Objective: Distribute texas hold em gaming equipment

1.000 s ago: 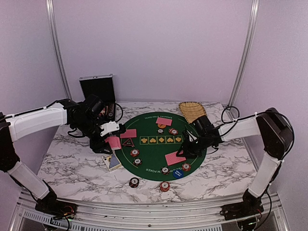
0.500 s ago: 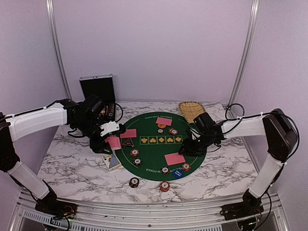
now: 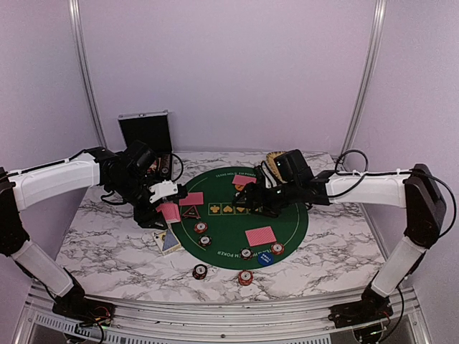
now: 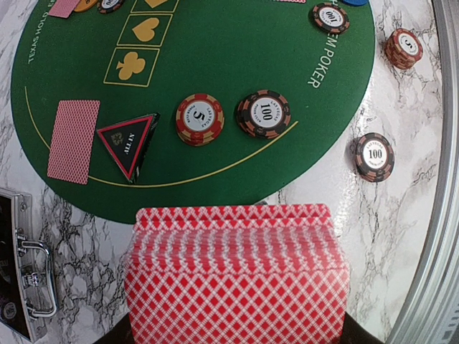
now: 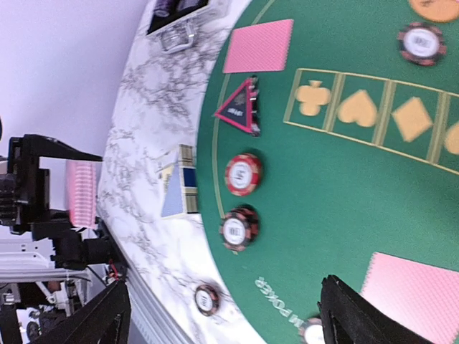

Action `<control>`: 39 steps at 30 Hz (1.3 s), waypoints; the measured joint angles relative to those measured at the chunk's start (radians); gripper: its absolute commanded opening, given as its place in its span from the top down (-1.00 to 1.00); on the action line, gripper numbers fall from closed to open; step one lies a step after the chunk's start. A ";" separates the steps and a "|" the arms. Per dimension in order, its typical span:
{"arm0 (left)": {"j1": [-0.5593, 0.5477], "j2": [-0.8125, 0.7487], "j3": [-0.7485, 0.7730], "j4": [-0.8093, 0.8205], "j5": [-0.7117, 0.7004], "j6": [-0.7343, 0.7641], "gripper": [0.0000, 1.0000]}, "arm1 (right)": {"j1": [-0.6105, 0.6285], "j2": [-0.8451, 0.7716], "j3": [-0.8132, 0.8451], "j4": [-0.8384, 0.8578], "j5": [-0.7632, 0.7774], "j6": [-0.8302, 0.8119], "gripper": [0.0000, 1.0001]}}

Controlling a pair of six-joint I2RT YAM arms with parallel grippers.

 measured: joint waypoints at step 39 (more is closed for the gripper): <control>0.002 0.000 0.006 0.000 0.026 -0.009 0.93 | 0.272 0.618 0.424 0.726 -0.257 0.533 -0.86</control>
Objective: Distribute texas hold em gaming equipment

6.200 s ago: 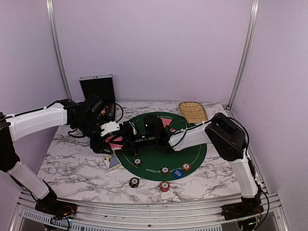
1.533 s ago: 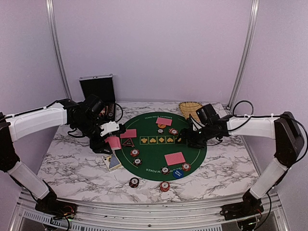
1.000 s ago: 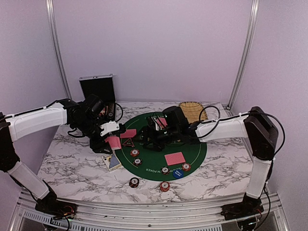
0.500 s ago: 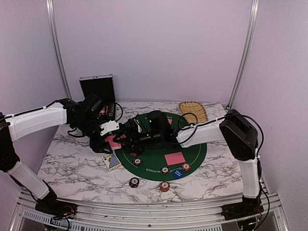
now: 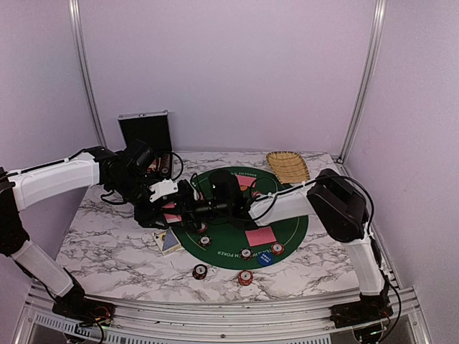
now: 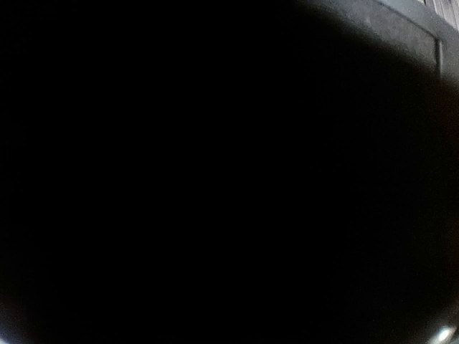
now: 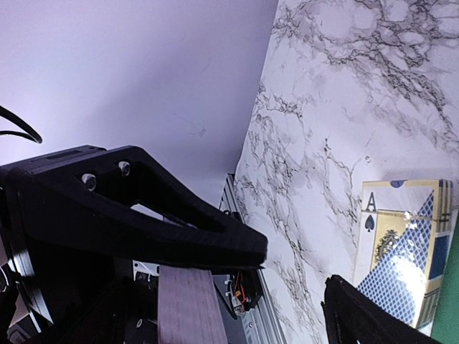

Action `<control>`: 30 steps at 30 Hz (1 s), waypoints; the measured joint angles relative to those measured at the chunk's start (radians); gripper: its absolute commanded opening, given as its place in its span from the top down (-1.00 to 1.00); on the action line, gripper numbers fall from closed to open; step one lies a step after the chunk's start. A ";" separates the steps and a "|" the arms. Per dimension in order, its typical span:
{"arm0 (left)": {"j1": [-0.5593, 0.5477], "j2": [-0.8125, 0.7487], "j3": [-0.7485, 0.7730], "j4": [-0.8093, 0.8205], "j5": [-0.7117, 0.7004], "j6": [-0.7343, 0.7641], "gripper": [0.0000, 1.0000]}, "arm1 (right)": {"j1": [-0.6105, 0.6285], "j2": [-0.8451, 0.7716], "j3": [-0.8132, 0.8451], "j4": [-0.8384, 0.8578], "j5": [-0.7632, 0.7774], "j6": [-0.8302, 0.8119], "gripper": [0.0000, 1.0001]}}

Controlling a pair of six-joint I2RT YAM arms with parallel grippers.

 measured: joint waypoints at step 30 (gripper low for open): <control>-0.002 0.000 0.000 -0.011 0.004 -0.005 0.93 | -0.031 -0.027 -0.053 -0.022 0.034 -0.028 -0.38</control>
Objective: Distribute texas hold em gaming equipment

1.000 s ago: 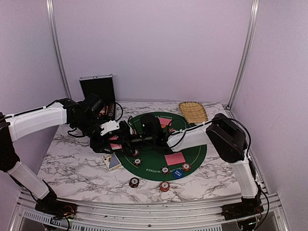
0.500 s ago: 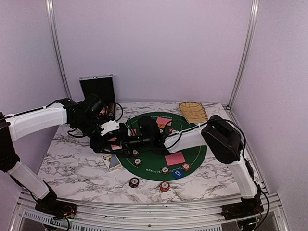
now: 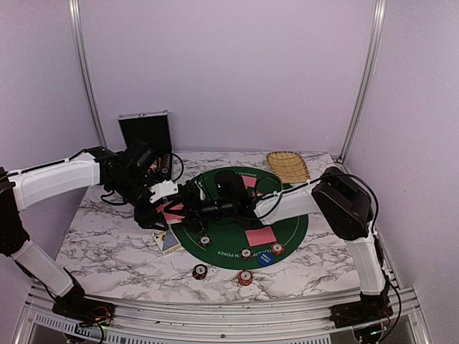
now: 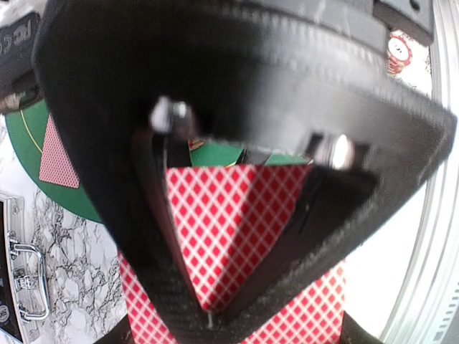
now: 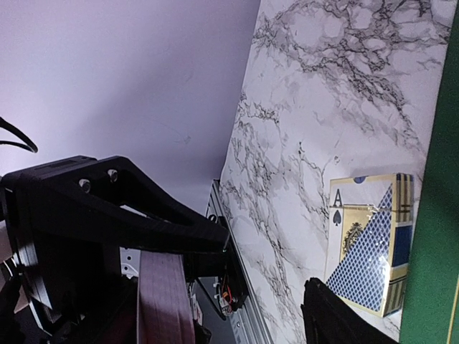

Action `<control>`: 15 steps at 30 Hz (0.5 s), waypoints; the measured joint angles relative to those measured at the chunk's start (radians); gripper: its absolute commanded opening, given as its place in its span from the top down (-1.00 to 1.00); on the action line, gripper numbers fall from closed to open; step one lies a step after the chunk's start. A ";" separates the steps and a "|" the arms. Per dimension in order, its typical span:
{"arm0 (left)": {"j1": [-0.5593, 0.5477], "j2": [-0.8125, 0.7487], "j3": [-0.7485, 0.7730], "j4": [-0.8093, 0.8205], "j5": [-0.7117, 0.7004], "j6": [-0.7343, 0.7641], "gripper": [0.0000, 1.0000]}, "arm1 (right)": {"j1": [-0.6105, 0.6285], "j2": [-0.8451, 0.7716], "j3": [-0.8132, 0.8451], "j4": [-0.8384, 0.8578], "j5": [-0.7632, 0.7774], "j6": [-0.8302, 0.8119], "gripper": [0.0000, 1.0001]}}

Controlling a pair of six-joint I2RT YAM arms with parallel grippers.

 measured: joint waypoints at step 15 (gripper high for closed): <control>0.000 0.000 0.000 -0.008 -0.015 -0.002 0.93 | -0.018 -0.072 -0.071 0.000 0.000 -0.027 0.23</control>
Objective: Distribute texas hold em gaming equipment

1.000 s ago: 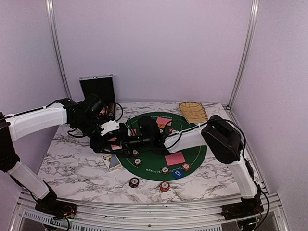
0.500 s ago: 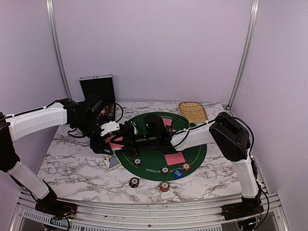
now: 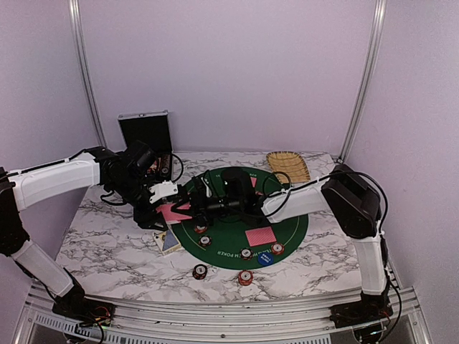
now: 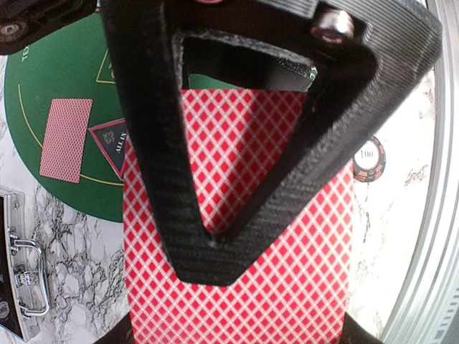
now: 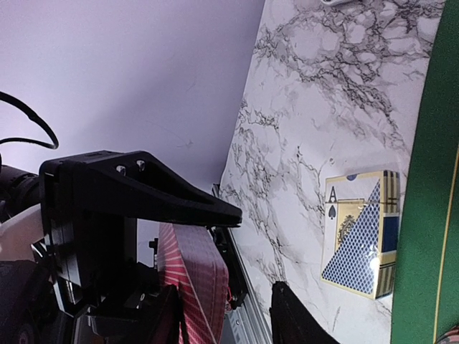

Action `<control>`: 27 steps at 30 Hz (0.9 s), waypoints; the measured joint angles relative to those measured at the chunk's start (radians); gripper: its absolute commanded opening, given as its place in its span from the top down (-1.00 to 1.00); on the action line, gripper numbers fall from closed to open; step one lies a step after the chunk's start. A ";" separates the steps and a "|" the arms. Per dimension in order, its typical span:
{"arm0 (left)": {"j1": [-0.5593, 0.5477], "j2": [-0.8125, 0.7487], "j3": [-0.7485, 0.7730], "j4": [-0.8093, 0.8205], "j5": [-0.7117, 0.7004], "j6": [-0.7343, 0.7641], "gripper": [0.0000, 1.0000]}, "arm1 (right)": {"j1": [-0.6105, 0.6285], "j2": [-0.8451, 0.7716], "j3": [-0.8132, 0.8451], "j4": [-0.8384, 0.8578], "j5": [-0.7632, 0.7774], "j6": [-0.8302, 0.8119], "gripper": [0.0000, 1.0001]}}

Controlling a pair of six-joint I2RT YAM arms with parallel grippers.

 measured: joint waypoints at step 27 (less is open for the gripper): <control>0.000 0.000 0.000 0.000 -0.007 0.000 0.94 | -0.072 -0.078 -0.091 -0.097 0.010 -0.057 0.87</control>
